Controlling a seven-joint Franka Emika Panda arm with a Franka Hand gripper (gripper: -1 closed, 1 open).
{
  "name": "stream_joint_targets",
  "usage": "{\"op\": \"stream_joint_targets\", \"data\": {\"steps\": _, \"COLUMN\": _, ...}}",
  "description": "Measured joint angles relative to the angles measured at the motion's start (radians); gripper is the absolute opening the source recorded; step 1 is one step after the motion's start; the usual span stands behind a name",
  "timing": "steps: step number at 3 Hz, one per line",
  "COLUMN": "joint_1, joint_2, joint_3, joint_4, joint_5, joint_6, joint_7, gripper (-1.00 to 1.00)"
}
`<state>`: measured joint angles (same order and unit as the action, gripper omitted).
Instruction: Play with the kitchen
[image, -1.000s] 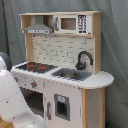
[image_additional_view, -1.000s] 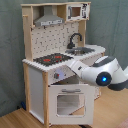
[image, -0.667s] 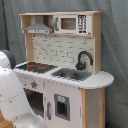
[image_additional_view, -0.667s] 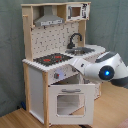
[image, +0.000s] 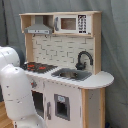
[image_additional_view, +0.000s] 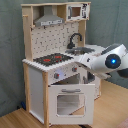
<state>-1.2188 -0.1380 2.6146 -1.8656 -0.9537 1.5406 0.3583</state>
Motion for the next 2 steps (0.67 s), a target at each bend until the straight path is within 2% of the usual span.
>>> {"op": "stream_joint_targets", "data": {"steps": 2, "joint_1": 0.012, "joint_2": 0.146, "joint_3": 0.0, "joint_4": -0.103, "joint_5": 0.078, "joint_6": 0.001, "joint_7": -0.07, "gripper": 1.0}}
